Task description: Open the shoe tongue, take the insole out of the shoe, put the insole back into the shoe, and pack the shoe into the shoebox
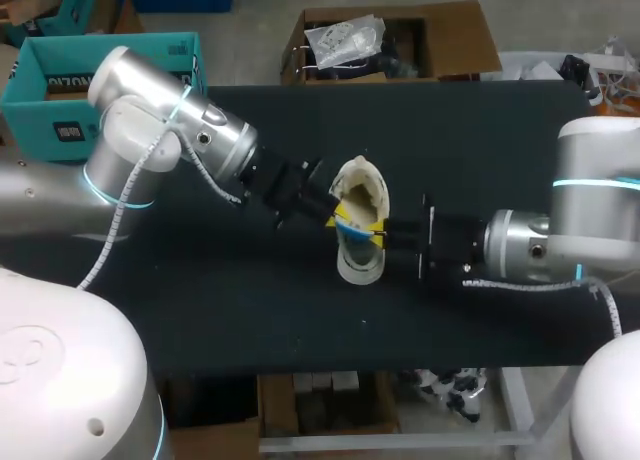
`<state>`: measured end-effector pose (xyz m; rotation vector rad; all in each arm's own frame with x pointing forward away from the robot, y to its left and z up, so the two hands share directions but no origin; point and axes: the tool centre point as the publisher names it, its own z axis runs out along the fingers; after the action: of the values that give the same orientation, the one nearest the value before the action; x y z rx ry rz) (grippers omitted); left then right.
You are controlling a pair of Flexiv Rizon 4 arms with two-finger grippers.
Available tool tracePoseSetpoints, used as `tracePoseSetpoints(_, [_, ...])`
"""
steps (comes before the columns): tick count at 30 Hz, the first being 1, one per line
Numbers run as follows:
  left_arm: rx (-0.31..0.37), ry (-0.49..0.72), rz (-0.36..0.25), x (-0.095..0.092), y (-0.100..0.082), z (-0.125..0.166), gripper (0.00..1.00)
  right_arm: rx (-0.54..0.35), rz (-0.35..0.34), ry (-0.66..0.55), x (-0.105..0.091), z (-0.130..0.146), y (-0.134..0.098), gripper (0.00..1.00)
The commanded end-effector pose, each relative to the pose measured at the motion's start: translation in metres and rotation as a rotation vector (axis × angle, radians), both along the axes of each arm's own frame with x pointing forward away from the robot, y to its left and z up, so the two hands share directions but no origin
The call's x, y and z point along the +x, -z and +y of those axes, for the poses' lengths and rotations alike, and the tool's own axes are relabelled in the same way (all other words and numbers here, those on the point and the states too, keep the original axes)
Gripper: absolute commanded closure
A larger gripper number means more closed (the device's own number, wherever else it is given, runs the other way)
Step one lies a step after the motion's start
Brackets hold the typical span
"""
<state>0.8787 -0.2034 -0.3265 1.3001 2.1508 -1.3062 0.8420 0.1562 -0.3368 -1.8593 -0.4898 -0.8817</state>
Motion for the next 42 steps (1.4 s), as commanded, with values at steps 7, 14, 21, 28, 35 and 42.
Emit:
tracePoseSetpoints(7, [-0.003, -0.040, 0.010, 0.015, 0.016, -0.010, 1.00, -0.016, 0.005, 0.018, 0.019, 0.002, 0.012, 1.00])
tracePoseSetpoints(14, [-0.016, -0.053, 0.014, 0.016, 0.020, -0.016, 1.00, -0.042, -0.008, 0.050, 0.023, -0.005, 0.011, 1.00])
tracePoseSetpoints(21, [-0.026, -0.060, -0.009, 0.009, 0.009, -0.008, 0.54, -0.056, -0.004, 0.076, 0.025, -0.014, 0.014, 1.00])
tracePoseSetpoints(28, [-0.046, -0.068, -0.033, 0.003, -0.001, 0.002, 0.86, -0.063, 0.007, 0.082, 0.026, -0.017, 0.017, 1.00])
tracePoseSetpoints(35, [-0.055, -0.043, -0.029, 0.000, -0.001, -0.009, 0.99, -0.072, 0.015, 0.078, 0.027, -0.016, 0.019, 1.00])
tracePoseSetpoints(42, [-0.046, -0.038, -0.034, 0.002, 0.002, -0.007, 1.00, -0.064, 0.006, 0.084, 0.016, -0.019, 0.009, 0.62])
